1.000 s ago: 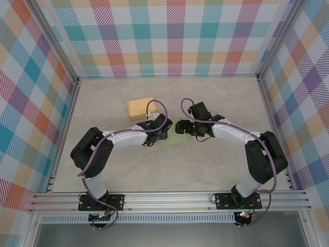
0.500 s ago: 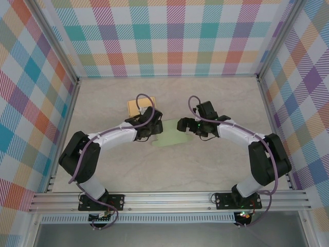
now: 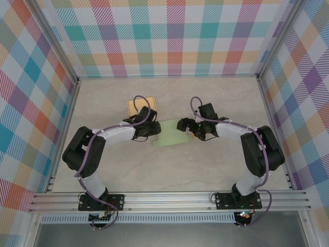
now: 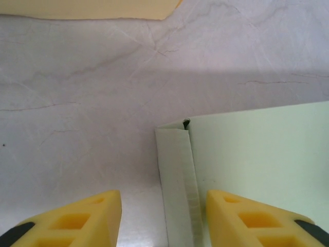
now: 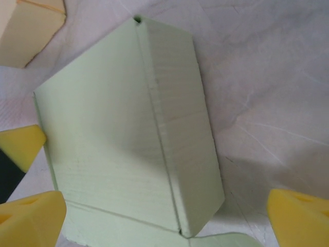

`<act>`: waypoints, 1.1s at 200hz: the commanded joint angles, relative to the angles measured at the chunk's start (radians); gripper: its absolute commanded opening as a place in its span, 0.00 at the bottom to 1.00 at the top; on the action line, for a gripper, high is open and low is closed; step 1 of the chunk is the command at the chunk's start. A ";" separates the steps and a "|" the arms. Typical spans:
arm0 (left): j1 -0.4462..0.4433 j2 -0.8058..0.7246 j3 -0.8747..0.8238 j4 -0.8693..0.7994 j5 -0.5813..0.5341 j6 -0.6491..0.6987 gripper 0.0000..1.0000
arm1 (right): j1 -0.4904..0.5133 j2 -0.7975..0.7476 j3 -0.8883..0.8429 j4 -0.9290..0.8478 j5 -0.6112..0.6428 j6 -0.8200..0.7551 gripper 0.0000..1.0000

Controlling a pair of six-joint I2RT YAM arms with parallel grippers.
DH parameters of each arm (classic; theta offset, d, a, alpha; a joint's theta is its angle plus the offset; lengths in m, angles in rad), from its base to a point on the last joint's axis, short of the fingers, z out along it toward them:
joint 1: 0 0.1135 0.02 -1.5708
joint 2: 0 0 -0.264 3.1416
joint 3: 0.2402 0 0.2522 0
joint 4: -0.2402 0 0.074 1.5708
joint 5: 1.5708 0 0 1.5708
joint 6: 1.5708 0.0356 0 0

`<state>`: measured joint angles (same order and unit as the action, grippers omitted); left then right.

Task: Fold the paper box

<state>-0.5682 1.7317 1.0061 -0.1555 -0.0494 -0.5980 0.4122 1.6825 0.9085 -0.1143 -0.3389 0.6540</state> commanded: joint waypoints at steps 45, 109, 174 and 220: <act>0.052 0.011 -0.084 0.039 0.065 -0.051 0.20 | -0.010 0.078 -0.026 0.184 -0.165 0.064 0.96; 0.080 0.011 -0.103 0.045 0.089 -0.061 0.13 | -0.010 0.126 -0.039 0.349 -0.286 0.107 0.92; 0.098 0.013 -0.101 0.061 0.129 -0.062 0.12 | -0.010 0.125 -0.042 0.396 -0.324 0.121 0.70; 0.099 -0.032 -0.097 0.058 0.138 -0.052 0.13 | -0.014 0.095 -0.055 0.394 -0.333 0.145 0.50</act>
<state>-0.4786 1.7191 0.9443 -0.0158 0.0784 -0.6548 0.4049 1.7992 0.8658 0.2520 -0.6395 0.7853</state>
